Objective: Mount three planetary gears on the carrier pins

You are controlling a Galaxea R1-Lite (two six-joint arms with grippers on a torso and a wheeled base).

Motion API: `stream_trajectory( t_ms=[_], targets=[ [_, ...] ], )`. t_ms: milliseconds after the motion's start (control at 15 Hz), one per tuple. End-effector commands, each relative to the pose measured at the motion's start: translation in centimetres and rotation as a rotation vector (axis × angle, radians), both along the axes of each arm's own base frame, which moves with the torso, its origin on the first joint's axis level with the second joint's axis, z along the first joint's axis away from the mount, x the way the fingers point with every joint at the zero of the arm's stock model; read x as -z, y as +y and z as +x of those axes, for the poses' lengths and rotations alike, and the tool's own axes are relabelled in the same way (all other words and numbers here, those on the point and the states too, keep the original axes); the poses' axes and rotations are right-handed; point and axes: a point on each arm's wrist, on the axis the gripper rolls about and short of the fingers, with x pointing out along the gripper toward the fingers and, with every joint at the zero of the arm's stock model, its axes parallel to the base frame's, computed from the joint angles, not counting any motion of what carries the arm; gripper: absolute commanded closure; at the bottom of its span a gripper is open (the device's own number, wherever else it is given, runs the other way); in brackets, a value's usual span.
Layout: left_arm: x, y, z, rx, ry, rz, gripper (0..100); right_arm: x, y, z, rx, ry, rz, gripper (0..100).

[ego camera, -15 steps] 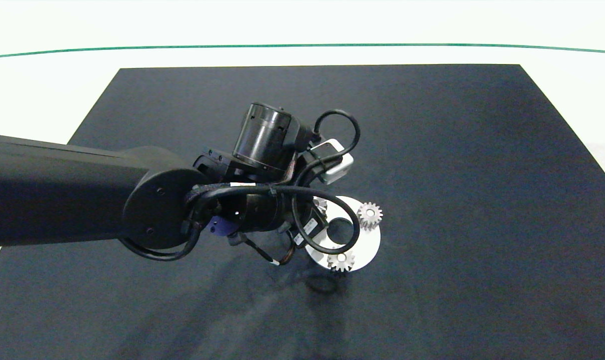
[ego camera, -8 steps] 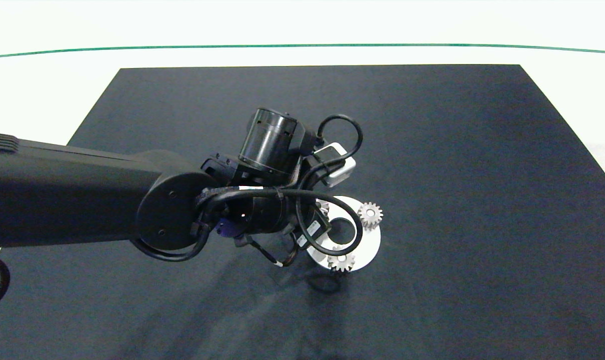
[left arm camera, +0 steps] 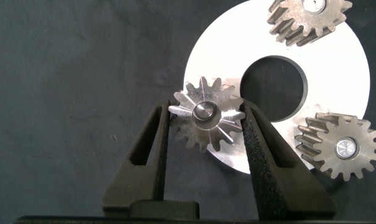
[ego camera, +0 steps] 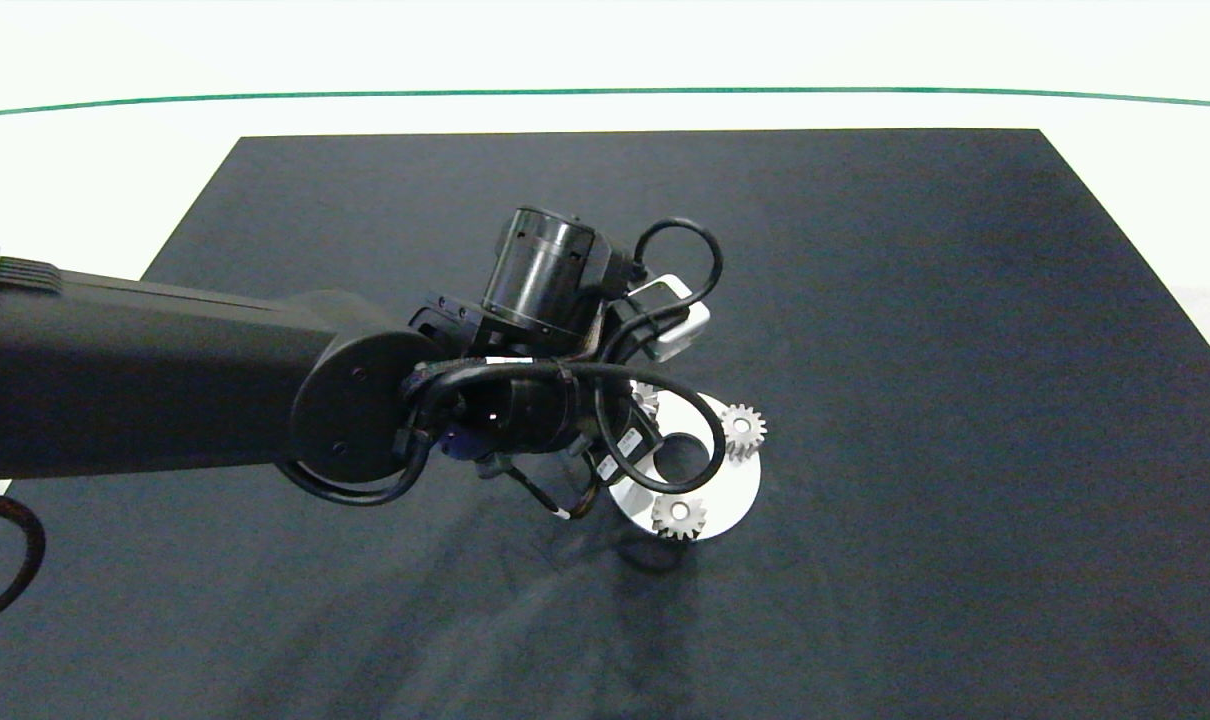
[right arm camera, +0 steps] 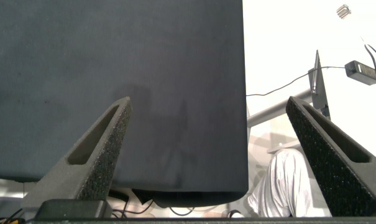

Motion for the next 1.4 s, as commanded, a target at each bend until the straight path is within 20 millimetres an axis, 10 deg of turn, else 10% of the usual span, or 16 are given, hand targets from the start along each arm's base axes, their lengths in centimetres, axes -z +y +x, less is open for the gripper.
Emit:
stream_trajectory(
  t_ms=[67,267,333,933,1267,1400],
  targets=[
    [0.1,0.0,0.0,0.000,0.001,0.003,90,0.1,0.0,-0.1,0.003,-0.002,-0.002,0],
    [0.1,0.0,0.0,0.000,0.001,0.003,90,0.1,0.0,-0.1,0.003,-0.002,-0.002,0],
    [0.1,0.0,0.0,0.000,0.002,0.004,0,0.1,-0.1,-0.1,0.003,-0.003,-0.001,0],
    [-0.1,0.3,-0.1,-0.005,0.001,0.003,0,0.0,-0.1,-0.1,0.001,-0.005,-0.001,0],
    [-8.2,10.6,-3.8,-0.167,-0.049,-0.001,0,-0.4,-0.1,0.1,-0.014,0.002,-0.004,0],
    [-10.9,15.0,-9.8,-0.183,-0.038,0.000,0,-0.8,-0.1,0.1,-0.014,0.001,-0.003,0]
  ],
)
